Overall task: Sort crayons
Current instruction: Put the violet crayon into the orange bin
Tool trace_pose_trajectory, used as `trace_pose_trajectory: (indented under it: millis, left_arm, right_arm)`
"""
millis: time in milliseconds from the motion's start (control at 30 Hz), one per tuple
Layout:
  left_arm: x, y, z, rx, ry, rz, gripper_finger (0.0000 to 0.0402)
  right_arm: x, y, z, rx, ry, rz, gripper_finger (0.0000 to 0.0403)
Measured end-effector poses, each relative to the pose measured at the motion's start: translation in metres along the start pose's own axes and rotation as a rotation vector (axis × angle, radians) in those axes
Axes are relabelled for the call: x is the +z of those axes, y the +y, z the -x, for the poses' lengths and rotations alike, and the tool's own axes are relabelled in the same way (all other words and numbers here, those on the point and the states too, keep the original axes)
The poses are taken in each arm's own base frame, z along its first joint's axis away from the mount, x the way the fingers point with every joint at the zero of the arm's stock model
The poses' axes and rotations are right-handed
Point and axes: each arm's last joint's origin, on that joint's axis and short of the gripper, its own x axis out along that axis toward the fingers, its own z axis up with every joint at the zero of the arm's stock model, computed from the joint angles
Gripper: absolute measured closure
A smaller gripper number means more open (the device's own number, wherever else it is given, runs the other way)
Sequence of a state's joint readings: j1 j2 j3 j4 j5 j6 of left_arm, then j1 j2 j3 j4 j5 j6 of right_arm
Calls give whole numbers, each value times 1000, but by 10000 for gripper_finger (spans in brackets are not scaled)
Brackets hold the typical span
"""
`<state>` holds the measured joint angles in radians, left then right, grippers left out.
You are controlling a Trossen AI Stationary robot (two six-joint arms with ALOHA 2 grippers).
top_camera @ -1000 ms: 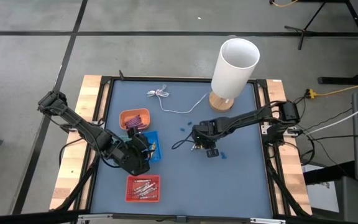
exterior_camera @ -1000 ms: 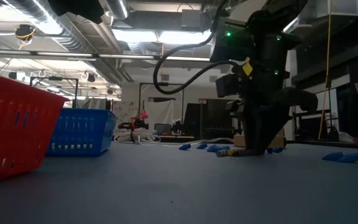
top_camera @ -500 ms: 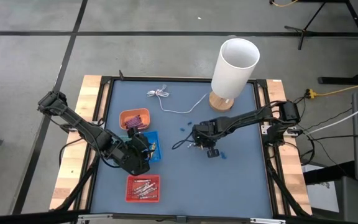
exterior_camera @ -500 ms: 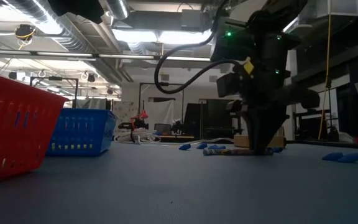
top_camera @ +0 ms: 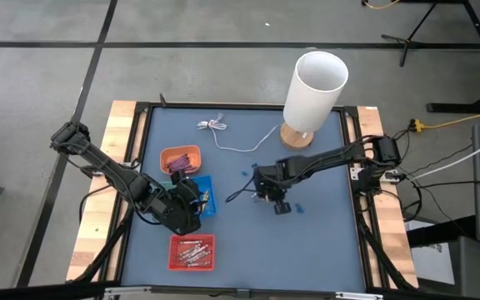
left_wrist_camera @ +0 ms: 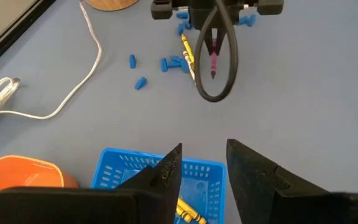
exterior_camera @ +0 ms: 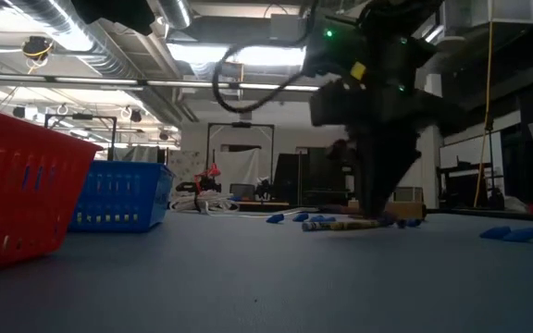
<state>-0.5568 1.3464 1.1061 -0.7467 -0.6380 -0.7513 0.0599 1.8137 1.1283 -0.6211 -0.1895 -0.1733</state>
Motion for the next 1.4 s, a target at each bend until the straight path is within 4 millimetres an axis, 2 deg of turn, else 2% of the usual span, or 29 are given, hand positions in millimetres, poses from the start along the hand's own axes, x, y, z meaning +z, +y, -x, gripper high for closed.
trace_pose_trajectory:
  millis: [167, 367, 600, 833, 1000, 1400]
  left_arm:
    - [0, 0, 0, 0, 0, 0, 292]
    - [0, 0, 0, -1, 0, 0, 292]
    - [-1, -1, 0, -21, 20, -3, 292]
    - [-1, 0, 0, -17, 16, -3, 292]
    - [0, 0, 0, 8, -8, -3, 292]
    - [4, 2, 0, 102, -114, 7, 292]
  right_arm:
    - [14, 0, 5, 46, -117, 11, 387]
    - [37, -2, 10, 35, -348, 59, 387]
    - [68, -4, 29, -43, -712, 142, 387]
    - [85, -4, 49, -99, -970, 198, 386]
    - [89, -3, 56, -114, -1054, 218, 386]
    - [90, -3, 57, -119, -1065, 218, 386]
